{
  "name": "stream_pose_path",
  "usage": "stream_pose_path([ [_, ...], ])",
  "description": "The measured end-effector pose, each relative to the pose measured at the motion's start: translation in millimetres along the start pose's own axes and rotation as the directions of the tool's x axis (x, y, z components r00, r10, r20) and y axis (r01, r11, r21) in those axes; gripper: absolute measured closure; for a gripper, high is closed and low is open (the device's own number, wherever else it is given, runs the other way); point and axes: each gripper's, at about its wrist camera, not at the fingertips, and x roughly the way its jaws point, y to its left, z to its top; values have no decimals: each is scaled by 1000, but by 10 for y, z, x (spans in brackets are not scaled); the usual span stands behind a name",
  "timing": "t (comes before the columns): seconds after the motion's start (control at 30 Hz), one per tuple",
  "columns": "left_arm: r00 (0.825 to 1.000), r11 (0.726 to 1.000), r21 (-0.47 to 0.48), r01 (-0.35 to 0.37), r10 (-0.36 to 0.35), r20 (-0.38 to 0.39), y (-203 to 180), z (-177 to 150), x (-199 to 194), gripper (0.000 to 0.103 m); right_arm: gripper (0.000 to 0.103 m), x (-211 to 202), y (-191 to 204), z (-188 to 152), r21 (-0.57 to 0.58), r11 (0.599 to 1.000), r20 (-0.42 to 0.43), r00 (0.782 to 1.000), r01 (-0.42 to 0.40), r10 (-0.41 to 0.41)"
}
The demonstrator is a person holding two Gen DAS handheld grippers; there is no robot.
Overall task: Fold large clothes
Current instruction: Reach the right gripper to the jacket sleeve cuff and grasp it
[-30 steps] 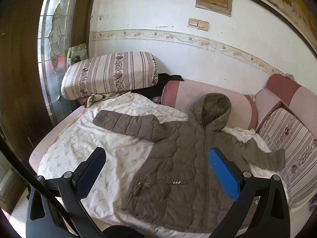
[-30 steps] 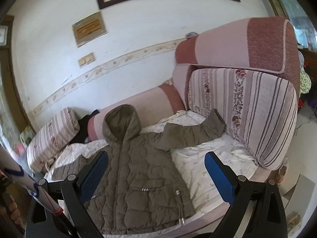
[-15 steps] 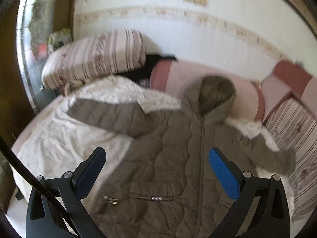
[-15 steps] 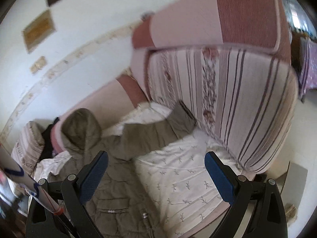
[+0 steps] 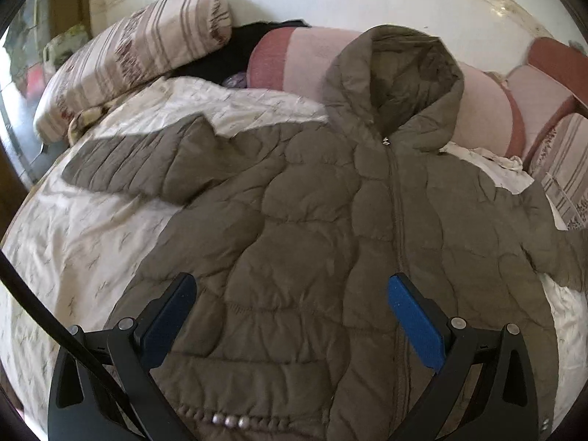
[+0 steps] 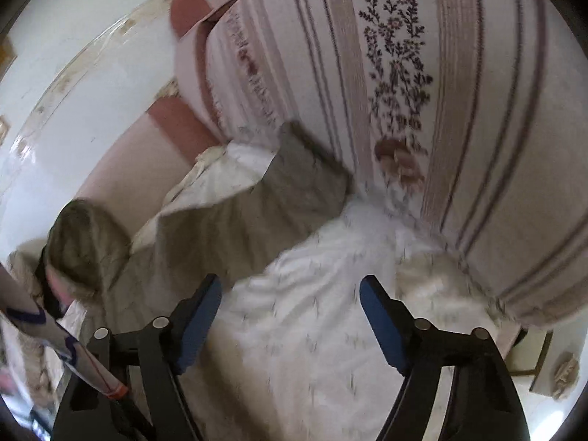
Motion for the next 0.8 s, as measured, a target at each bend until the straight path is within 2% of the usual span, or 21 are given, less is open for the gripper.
stream_pose_path([
  [0.1, 999, 999, 41, -27, 26, 29, -85, 18, 110, 0, 31, 268, 52, 117, -12, 1000, 27, 999, 24, -24],
  [0.17, 1000, 999, 50, -16, 16, 10, -109, 26, 193, 0, 43, 452, 64, 189, -20, 998, 47, 997, 59, -58],
  [0.27, 1000, 999, 42, -7, 7, -8, -116, 35, 244, 0, 43, 756, 6, 307, -11, 994, 43, 993, 106, -105],
  [0.47, 1000, 999, 50, -16, 16, 12, -114, 58, 303, 0, 43, 1144, -204, 467, 18, 984, 40, 984, 175, -175],
  [0.7, 999, 998, 58, -34, 34, -2, -151, 60, 400, 0, 43, 1453, -271, 657, -1, 991, 24, 991, 135, -135],
  [0.73, 999, 997, 63, -36, 36, -1, -164, 57, 404, 0, 47, 1498, -258, 667, -1, 992, 19, 991, 129, -129],
  [0.8, 999, 996, 73, -43, 43, 3, -186, 52, 412, 0, 65, 1560, -220, 672, -17, 988, 17, 988, 156, -156],
])
